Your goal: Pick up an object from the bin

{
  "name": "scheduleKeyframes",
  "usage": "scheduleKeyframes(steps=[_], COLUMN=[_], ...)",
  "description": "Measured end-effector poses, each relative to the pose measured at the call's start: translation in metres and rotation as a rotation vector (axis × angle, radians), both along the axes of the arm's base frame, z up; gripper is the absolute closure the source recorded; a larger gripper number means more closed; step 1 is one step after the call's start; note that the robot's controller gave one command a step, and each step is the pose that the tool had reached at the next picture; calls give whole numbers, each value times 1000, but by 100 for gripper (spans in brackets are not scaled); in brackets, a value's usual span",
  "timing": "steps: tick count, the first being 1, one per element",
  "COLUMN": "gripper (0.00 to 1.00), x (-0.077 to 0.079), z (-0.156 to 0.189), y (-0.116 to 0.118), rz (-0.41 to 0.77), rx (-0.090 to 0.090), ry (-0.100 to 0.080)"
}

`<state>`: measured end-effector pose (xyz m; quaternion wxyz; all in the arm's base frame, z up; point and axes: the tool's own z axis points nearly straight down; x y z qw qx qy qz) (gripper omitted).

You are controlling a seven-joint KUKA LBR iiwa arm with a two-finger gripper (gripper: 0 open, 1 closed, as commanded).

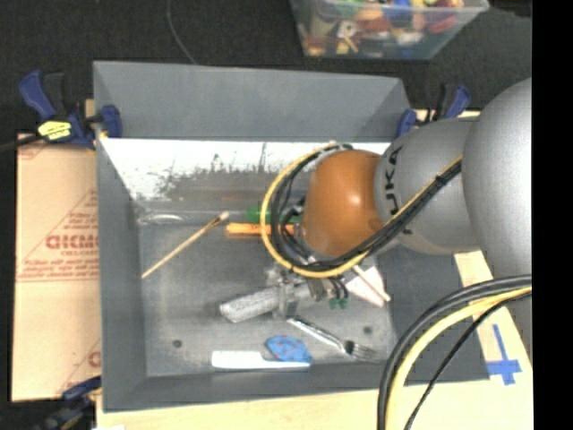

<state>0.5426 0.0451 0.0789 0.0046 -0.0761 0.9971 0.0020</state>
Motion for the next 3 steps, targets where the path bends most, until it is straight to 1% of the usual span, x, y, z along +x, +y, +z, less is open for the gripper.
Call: scheduleKeyframes(steps=[1,2,3], gripper=[100,100,100], x=[-2,-2,-1], z=[25,69,112], y=[0,-1,-1], rz=[-1,-3,-4], rx=[-1,-2,-2], ry=[6,10,3])
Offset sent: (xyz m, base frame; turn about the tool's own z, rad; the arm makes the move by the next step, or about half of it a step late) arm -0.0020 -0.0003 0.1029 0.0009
